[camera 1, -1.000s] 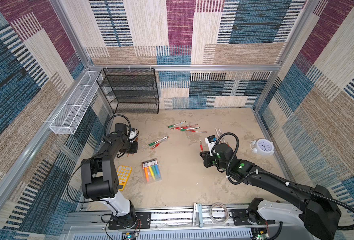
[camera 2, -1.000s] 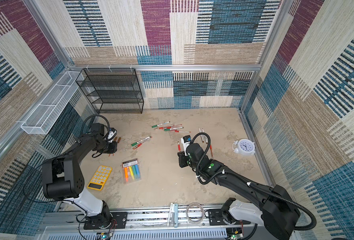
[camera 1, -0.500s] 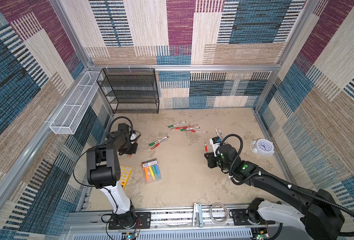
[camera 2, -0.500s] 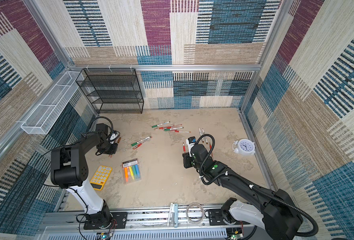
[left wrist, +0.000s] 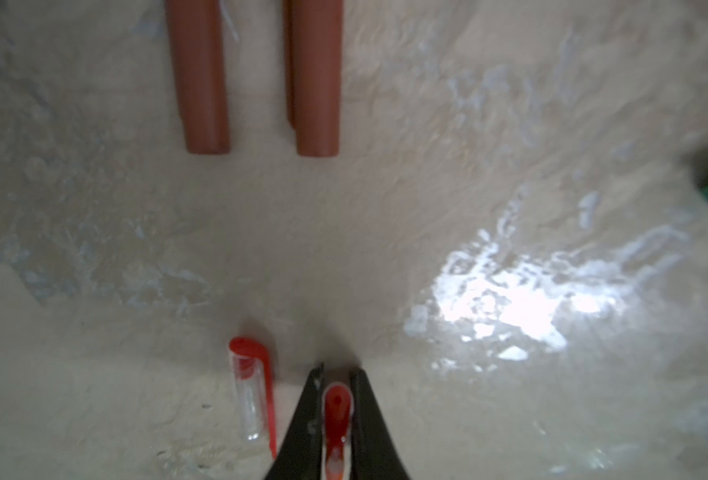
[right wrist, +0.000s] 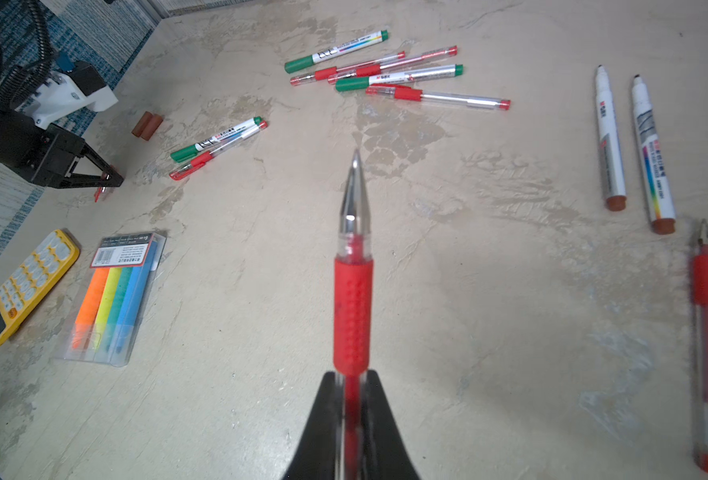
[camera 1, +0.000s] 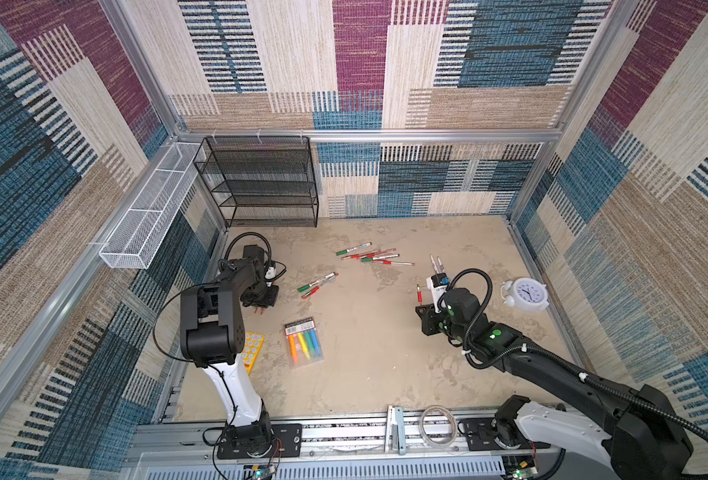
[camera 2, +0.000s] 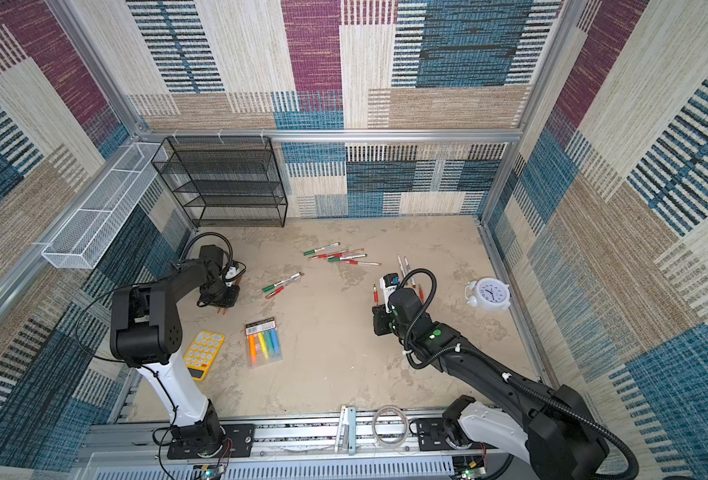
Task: Open the pen caps
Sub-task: 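Lower the red cap beside the first red cap and open left gripper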
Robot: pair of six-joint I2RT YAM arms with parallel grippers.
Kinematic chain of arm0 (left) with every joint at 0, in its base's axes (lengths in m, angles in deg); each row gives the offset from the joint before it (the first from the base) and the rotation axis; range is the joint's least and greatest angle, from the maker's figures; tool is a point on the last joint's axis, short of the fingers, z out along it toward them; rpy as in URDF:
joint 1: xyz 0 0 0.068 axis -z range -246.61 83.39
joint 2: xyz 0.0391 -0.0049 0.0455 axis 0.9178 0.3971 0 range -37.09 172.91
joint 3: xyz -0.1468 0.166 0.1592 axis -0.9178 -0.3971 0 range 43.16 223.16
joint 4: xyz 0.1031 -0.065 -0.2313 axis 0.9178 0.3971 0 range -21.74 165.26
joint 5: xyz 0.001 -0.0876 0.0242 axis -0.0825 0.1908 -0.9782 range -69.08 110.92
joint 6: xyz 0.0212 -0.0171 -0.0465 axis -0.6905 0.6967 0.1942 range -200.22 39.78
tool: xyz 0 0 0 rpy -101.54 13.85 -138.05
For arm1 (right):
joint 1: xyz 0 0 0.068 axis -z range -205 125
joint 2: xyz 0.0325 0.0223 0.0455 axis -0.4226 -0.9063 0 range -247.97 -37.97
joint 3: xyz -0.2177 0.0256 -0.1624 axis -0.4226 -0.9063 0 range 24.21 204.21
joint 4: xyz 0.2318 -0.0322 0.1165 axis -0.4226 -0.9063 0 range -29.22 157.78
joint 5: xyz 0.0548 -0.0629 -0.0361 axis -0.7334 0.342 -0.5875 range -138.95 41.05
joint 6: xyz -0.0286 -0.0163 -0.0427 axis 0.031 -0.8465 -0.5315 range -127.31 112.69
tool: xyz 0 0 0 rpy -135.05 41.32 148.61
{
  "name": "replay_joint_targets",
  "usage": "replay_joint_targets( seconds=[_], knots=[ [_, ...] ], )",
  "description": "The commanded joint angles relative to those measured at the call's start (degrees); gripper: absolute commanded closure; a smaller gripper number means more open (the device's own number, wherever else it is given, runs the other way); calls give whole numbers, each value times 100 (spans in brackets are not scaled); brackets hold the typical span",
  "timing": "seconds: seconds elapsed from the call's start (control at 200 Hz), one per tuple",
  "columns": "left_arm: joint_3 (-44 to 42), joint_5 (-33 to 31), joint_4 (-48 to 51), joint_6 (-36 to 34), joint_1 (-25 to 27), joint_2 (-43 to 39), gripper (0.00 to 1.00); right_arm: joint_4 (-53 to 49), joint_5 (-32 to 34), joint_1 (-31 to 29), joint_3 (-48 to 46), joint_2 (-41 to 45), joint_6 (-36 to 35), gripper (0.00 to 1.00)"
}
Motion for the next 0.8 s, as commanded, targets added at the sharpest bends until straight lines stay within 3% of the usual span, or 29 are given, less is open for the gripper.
replay_joint_targets(
  seconds=[0.0, 0.245, 0.516, 0.791],
  knots=[
    [-73, -35, 6, -100, 64, -235, 82, 41, -42, 71, -33, 62, -73, 96],
    [-311, 116, -75, 37, 154, -844, 61, -72, -172, 300, 57, -99, -205, 96],
    [-563, 334, -193, 103, 163, -1396, 49, -143, -214, 432, 218, -288, -228, 97],
    [-1314, 1535, -636, 461, 163, -3168, 21, -594, -285, 967, 567, -924, -494, 96]
  ],
)
